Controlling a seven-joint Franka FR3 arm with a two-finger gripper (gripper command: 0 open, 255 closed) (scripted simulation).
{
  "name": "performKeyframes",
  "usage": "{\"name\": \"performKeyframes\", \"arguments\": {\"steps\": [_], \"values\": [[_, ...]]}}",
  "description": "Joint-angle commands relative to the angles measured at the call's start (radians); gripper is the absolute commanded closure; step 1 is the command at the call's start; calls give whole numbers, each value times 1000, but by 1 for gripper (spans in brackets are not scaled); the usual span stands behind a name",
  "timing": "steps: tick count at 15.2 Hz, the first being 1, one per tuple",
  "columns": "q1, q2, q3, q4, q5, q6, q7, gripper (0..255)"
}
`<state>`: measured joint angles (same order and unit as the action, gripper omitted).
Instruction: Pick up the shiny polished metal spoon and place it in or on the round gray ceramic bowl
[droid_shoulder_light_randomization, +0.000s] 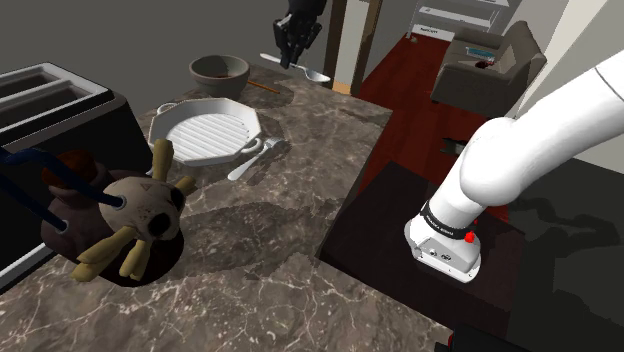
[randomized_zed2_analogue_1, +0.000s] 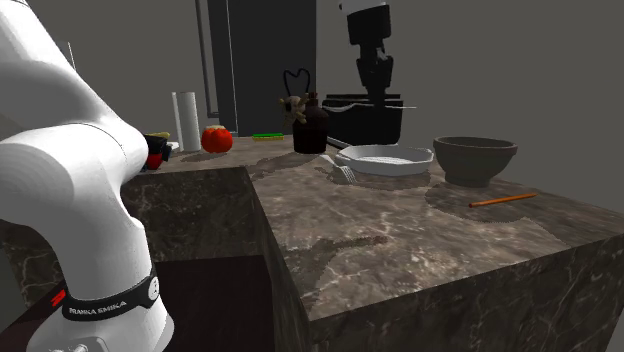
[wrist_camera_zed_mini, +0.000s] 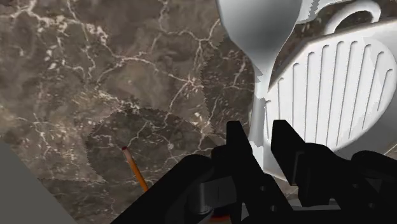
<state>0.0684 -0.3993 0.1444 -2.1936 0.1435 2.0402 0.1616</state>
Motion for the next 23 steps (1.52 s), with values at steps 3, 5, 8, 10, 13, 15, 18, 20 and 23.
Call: {"name": "performKeyframes", "arguments": {"steps": [3, 5, 8, 10, 13, 15, 18, 20, 23], "values": [[-13, 168, 4, 169, -24, -2, 5, 255], [-16, 250, 7, 257, -37, -8, 11, 255], [-18, 374, 11, 400, -59, -28, 21, 255], [-16, 459, 12, 506, -75, -49, 28, 255], [-9, 594, 13, 684, -99, -94, 39, 255], [-2, 692, 12, 823, -116, -135, 46, 255], [17, 865, 8, 1085, -141, -225, 54, 255], [24, 927, 6, 1171, -148, -249, 55, 255], [20, 909, 6, 1101, -145, -197, 52, 255]]}}
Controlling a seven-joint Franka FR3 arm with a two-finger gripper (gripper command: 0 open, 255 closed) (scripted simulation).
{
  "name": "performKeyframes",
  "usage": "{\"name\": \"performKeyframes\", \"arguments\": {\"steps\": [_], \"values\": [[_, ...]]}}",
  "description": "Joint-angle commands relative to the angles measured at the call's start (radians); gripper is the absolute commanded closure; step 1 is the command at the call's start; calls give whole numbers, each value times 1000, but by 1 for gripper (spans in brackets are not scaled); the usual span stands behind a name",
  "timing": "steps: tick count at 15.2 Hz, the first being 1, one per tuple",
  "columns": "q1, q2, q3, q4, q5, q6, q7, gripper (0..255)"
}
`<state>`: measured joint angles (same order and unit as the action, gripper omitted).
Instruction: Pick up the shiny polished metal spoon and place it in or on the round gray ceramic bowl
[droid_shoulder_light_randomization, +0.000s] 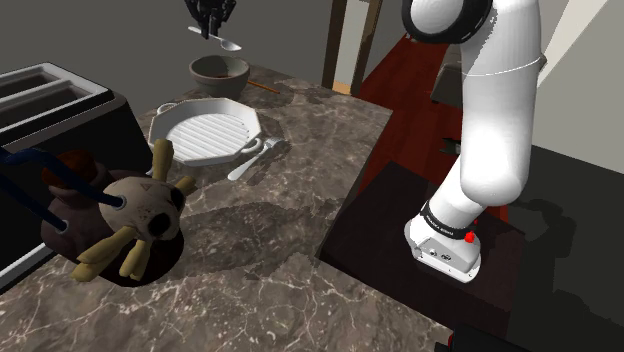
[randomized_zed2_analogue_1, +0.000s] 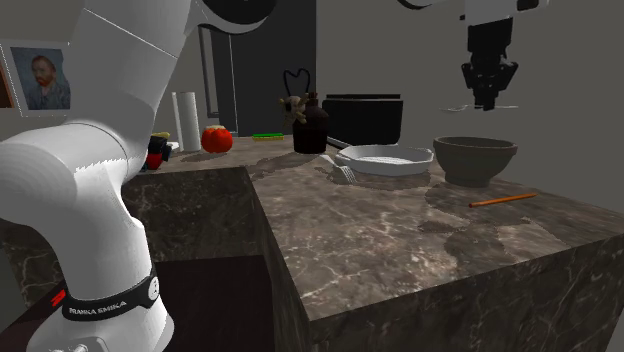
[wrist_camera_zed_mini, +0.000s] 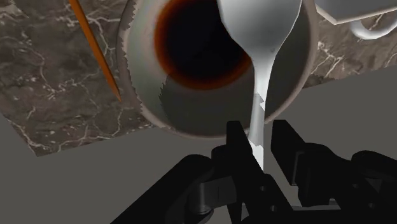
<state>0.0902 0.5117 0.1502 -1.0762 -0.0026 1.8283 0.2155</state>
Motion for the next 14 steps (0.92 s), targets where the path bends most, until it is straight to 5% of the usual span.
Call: {"name": "performKeyframes", "arguments": {"steps": [1, 14], "values": [[-3, -7, 0, -38, 1, 32, -2, 255], [-11, -29, 0, -218, 6, 189, -10, 255]]}}
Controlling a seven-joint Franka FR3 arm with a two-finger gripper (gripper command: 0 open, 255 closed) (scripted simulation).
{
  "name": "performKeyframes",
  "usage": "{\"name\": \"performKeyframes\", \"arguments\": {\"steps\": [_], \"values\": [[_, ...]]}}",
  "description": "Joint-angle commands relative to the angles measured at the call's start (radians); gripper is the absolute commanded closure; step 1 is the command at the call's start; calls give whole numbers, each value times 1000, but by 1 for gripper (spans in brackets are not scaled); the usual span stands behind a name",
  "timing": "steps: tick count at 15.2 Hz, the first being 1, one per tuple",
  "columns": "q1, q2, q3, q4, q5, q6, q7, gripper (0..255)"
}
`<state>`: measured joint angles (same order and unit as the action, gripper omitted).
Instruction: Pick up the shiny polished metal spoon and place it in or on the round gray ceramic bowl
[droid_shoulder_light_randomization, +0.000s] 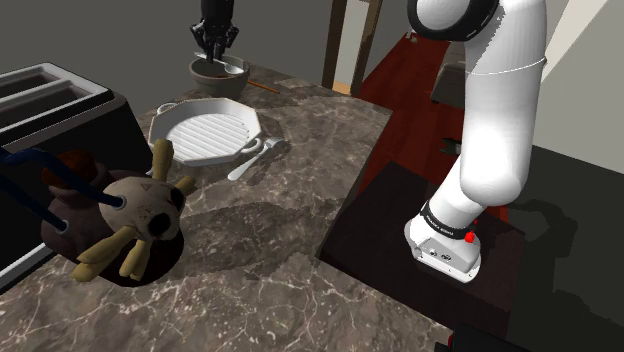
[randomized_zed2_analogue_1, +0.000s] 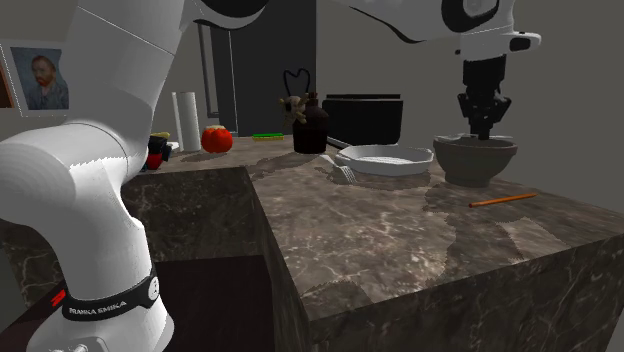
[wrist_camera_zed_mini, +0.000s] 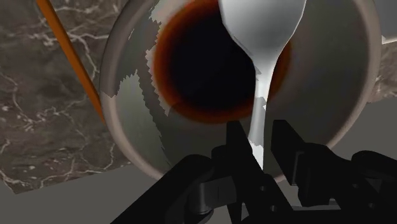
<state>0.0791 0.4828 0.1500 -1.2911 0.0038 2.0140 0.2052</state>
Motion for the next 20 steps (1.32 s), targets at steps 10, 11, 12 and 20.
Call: {"name": "performKeyframes", "arguments": {"steps": [10, 11, 12, 20], "values": [[0, 0, 0, -3, 0, 3, 0, 0], [0, 0, 0, -3, 0, 3, 0, 0], [-2, -12, 0, 10, 2, -22, -1, 0], [-6, -39, 1, 60, 5, -99, -3, 0]]}}
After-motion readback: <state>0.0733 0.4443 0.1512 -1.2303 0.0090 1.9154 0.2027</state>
